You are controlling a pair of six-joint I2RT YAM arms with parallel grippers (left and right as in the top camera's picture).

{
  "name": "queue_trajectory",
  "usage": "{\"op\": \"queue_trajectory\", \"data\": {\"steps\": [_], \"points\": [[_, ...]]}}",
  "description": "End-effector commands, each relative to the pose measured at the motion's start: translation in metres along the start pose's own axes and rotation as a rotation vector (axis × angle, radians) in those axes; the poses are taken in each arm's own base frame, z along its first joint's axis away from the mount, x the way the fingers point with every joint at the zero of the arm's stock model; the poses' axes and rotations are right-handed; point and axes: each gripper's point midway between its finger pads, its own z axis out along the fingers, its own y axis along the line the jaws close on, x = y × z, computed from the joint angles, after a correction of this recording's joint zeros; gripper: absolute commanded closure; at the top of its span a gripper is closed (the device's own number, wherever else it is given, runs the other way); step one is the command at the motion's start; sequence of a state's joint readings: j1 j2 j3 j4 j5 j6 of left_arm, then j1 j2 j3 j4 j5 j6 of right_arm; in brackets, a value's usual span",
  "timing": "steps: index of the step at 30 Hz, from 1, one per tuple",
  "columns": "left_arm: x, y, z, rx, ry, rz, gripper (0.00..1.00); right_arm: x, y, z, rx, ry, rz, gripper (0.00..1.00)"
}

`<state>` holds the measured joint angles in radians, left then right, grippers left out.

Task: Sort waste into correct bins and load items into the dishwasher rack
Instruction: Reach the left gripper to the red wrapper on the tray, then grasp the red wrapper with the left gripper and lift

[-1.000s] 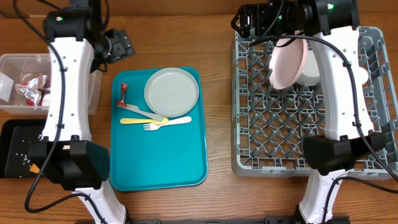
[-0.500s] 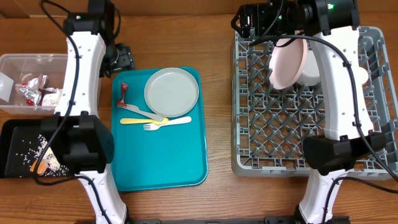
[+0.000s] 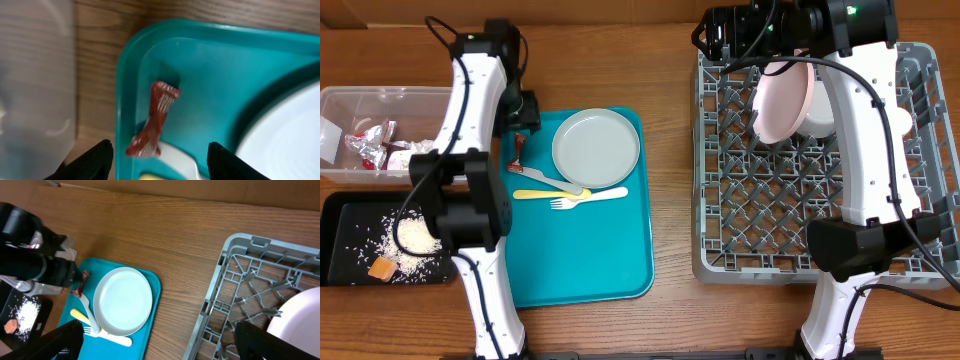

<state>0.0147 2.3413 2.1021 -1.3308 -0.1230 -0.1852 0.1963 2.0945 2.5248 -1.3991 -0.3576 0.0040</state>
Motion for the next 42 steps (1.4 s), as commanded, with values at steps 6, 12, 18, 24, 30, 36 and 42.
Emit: {"op": "queue_trajectory", "data": {"steps": [6, 12, 18, 24, 30, 36, 42], "points": [[0.0, -0.002, 0.035, 0.0, 0.055, 0.064, 0.33, -0.003, 0.001, -0.007, 0.007, -0.018, -0.01, 0.0], [0.006, -0.003, 0.051, -0.006, 0.101, 0.089, 0.35, -0.003, 0.001, -0.007, 0.007, -0.018, -0.01, 0.0], [0.012, -0.002, 0.054, -0.011, 0.13, 0.088, 0.36, -0.003, 0.001, -0.007, 0.007, -0.018, -0.01, 0.0], [0.014, -0.002, 0.053, -0.011, 0.136, 0.089, 0.65, -0.003, 0.001, -0.007, 0.007, -0.018, -0.01, 0.0], [0.014, -0.001, 0.048, -0.014, 0.136, 0.056, 0.96, -0.003, 0.001, -0.007, 0.007, -0.018, -0.01, 0.0], [0.007, 0.0, 0.017, -0.005, 0.099, 0.019, 0.96, -0.003, 0.001, -0.007, 0.007, -0.018, -0.01, 0.0], [-0.001, -0.002, -0.039, 0.045, 0.035, -0.006, 0.96, -0.003, 0.001, -0.007, 0.007, -0.018, -0.01, 0.0]]}}
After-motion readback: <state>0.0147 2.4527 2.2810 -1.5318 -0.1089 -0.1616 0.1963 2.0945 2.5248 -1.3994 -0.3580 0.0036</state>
